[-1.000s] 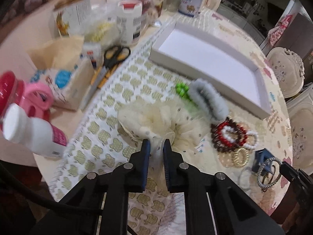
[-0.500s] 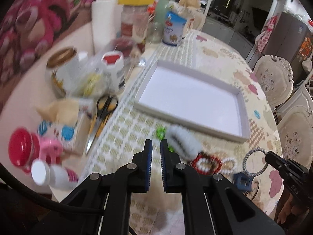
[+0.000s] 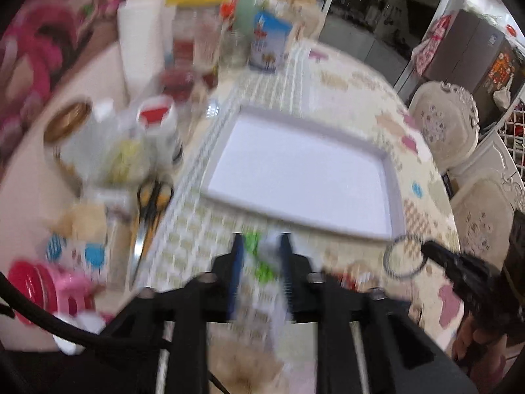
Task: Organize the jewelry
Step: 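Grasp the grey braided hair tie with the right tool while the left tool grasps the cream scrunchie, then carry both items over the white tray and open both tools to drop them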
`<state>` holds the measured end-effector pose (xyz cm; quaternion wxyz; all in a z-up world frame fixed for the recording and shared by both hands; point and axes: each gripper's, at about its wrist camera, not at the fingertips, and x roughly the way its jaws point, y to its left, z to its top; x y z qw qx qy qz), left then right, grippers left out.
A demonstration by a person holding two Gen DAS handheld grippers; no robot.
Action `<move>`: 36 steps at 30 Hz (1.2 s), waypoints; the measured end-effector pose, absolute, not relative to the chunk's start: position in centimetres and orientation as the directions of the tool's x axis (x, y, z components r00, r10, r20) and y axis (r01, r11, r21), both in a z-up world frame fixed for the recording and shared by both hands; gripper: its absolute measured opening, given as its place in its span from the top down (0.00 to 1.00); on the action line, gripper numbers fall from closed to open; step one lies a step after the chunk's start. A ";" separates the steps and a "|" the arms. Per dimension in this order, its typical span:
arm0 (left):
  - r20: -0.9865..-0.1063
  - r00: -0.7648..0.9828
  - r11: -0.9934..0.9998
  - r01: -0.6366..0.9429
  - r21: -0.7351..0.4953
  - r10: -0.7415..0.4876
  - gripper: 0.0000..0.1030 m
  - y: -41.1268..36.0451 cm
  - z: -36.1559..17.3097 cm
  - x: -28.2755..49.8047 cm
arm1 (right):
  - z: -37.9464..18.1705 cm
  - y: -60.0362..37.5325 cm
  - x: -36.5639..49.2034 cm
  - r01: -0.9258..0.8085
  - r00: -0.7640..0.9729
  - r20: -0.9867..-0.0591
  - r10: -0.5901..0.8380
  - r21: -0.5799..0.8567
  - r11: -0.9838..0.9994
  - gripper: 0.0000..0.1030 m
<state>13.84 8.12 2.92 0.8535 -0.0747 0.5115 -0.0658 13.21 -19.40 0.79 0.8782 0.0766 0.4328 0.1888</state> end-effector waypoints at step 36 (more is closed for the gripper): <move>-0.836 0.522 0.985 0.067 -0.161 -0.172 0.86 6.8 2.8 13.4 | 1.9 -18.2 14.0 -0.300 0.552 -0.716 0.428 0.308 0.903 0.93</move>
